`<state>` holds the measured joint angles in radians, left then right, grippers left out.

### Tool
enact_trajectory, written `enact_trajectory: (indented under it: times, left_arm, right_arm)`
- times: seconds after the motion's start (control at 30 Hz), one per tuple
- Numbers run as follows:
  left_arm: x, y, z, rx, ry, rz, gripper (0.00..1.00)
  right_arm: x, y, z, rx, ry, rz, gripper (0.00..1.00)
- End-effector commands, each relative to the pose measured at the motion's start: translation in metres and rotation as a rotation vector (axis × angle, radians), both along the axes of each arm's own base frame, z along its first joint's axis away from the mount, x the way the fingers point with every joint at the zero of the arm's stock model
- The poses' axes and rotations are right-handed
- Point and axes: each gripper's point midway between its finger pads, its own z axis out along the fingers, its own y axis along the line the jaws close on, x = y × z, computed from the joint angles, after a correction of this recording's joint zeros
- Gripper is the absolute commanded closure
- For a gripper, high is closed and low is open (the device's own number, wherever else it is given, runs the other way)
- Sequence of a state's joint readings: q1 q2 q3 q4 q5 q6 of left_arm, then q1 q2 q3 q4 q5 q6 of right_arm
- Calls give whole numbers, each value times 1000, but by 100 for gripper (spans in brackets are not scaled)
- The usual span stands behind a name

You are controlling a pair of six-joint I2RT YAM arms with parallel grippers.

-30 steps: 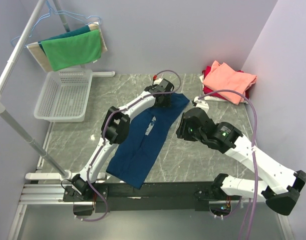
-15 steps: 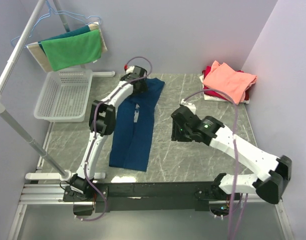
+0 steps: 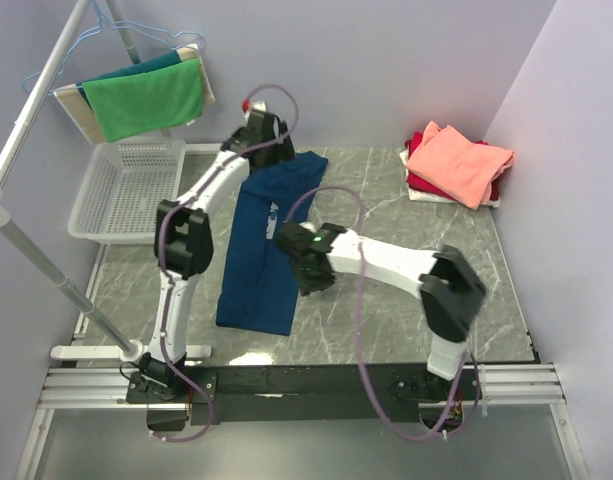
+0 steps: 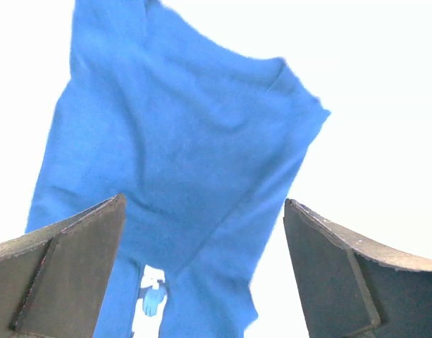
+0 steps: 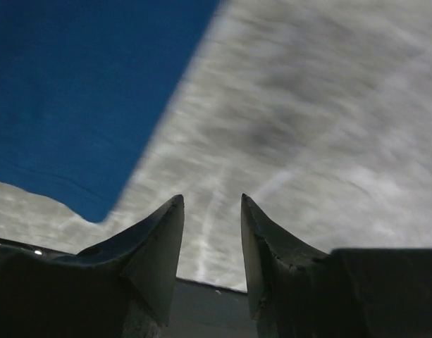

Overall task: Fold and stack the t-shirts
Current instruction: Fold the tshirt

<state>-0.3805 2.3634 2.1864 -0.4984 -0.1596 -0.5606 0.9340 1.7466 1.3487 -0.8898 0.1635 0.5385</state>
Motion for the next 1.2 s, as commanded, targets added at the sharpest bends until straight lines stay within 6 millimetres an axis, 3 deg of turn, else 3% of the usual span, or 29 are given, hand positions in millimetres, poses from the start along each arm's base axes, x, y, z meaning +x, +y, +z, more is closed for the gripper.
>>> enact_trajectory:
  times: [0.0, 0.07, 0.3, 0.63, 0.8, 0.93, 1.17]
  left_arm:
    - [-15, 31, 116, -20, -180, 55, 1]
    - [-29, 42, 108, 21, -138, 75, 1]
    - [-82, 72, 67, 110, 10, 101, 0]
    - [-114, 88, 41, 82, 100, 101, 1]
    - [-119, 92, 39, 79, 116, 112, 1]
    - [-120, 93, 40, 73, 117, 114, 1]
    - [-125, 100, 44, 86, 117, 134, 1]
  right_arm:
    - [0, 49, -1, 19, -15, 152, 56]
    - [-5, 67, -1, 57, 8, 184, 57]
    - [-15, 92, -14, 58, 37, 258, 57]
    - [-26, 109, -44, 47, 62, 318, 57]
    - [-33, 98, -69, -3, 98, 327, 58]
    - [-43, 75, -91, -66, 136, 319, 59]
    - [-60, 40, -105, -126, 169, 290, 59]
